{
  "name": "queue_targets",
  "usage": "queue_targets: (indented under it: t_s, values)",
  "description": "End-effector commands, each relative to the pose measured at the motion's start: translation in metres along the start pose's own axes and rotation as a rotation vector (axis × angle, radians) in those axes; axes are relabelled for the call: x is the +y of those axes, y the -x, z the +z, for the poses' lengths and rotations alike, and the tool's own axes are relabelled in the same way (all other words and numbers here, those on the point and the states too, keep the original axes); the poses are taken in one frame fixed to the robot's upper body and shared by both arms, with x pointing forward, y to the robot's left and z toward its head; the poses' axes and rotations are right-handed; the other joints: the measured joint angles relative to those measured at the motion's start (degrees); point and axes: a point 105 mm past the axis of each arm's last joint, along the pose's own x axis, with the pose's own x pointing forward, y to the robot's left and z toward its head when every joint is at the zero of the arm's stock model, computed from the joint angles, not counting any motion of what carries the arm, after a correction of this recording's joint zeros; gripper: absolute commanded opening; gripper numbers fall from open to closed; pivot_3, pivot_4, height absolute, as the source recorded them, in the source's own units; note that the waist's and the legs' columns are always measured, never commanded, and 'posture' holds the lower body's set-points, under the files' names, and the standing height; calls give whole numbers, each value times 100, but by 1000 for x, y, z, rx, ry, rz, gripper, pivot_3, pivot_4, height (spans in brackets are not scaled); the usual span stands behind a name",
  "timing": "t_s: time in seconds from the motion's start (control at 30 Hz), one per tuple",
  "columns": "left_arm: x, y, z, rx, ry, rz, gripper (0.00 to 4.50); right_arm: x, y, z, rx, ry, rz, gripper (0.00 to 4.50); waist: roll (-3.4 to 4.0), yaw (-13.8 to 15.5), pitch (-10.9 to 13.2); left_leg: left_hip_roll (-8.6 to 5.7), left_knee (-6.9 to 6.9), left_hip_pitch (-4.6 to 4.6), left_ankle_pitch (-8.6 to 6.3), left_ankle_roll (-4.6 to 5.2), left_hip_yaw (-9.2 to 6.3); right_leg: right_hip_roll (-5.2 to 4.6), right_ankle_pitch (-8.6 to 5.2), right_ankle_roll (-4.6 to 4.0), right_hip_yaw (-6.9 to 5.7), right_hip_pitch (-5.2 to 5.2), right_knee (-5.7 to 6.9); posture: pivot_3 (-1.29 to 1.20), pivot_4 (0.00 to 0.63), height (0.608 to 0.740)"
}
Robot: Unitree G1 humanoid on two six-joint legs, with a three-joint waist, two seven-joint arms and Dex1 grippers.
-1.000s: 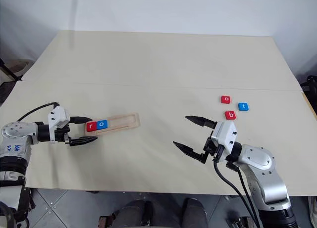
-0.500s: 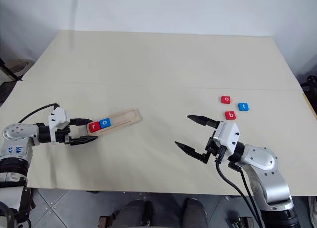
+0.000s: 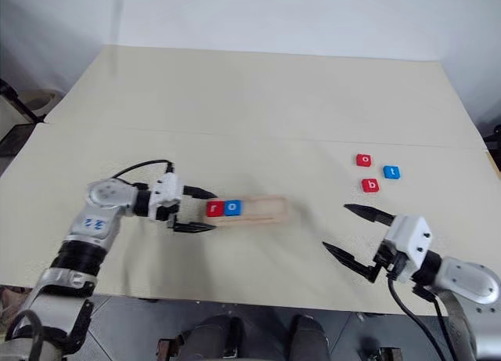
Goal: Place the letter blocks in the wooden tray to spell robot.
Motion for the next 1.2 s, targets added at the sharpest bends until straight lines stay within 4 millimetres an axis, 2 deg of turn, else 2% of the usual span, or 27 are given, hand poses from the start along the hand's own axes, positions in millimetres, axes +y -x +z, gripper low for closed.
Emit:
queue_targets:
  t_s: [0.03,0.13,0.3,0.53,0.63,0.7,0.83,1.0,1.1,1.2]
  values:
    - [9,-23,9,52,-58,-49,3418,4,17,12,11,46,-46,4500,-1,5,0,0,0,0,0,0,4,-1,0,0,1,0,-3,0,150,740]
    - [17,-43,15,66,-40,-64,3418,10,30,11,43,36,-82,4500,-5,6,1,0,0,0,0,1,6,-1,0,0,1,2,-6,0,150,740]
    - [20,-64,16,107,-15,-88,3418,13,47,11,86,32,-134,4500,-7,-13,2,4,-2,2,0,1,3,1,0,0,4,0,-7,0,150,740]
    - [14,-69,11,119,70,-99,3418,13,56,6,104,20,-162,4500,-7,-2,1,3,-1,8,-1,3,-37,0,0,0,5,8,-8,0,150,740]
    - [10,-69,10,109,94,-100,4439,12,58,3,109,8,-177,4500,-7,0,1,3,0,11,-1,3,-41,0,0,0,3,15,-11,0,150,740]
    - [6,-67,11,91,89,-105,4476,12,60,0,111,-4,-194,4500,-7,3,0,3,2,13,-1,3,-46,-1,0,0,1,21,-11,0,150,740]
    - [9,-43,23,-56,15,-54,4476,10,74,-9,121,-34,-286,4500,-6,-7,0,4,1,13,-1,3,-48,0,0,0,1,19,-11,0,150,740]
    - [12,-12,24,-180,-19,8,4476,6,89,-16,121,-28,-392,4500,-5,-15,-1,5,2,13,-1,3,-47,0,0,0,2,17,-9,0,150,740]
    - [12,24,15,-251,-81,109,4476,3,100,-21,113,-41,-481,4500,-3,-15,-2,9,1,15,-2,3,-49,-2,0,0,3,18,-10,0,150,740]
    - [4,42,-2,-216,-23,125,4476,2,104,-26,107,-60,-524,4500,-1,-28,-3,5,-4,16,-2,2,-46,-1,0,0,2,14,-10,0,150,740]
